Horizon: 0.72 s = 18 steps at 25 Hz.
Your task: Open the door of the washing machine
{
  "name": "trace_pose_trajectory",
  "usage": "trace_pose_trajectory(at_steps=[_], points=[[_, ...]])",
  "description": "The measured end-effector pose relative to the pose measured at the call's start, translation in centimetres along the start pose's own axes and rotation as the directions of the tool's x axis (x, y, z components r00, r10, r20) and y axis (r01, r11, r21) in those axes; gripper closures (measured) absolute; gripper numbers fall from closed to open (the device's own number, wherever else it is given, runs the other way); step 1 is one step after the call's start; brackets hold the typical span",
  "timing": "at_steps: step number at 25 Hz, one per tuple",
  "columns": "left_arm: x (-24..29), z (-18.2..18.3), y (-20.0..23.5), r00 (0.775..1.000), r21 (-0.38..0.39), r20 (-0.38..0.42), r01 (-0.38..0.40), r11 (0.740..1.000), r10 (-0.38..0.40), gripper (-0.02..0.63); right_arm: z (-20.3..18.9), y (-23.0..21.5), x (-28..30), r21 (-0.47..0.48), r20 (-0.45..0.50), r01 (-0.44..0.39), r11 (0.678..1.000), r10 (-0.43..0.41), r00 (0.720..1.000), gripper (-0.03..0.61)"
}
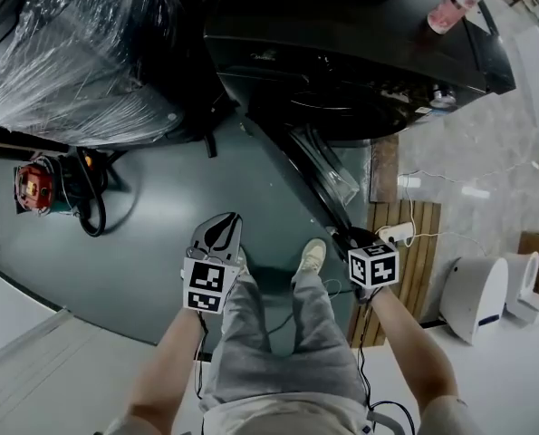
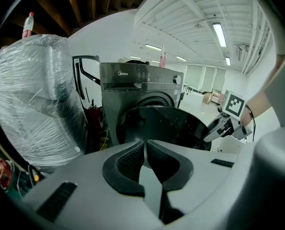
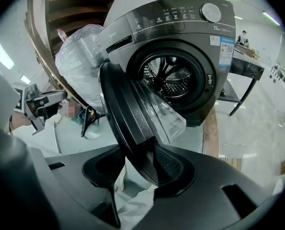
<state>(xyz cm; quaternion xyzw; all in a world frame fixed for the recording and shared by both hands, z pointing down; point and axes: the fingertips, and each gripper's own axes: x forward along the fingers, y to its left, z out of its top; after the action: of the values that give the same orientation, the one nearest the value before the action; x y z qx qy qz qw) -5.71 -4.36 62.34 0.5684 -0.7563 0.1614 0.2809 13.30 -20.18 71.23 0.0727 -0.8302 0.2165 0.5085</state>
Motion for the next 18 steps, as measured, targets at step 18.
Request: trace_pose_trajectory(at_steps=[18], points=[[-7.9, -10.7, 5.6, 0.996, -0.116, -0.088, -0.034, 0.993, 0.024, 0.580, -4.9, 16.1, 4.5, 0.176, -0.147, 0.036, 0.984, -0.010, 0.989, 0.367]])
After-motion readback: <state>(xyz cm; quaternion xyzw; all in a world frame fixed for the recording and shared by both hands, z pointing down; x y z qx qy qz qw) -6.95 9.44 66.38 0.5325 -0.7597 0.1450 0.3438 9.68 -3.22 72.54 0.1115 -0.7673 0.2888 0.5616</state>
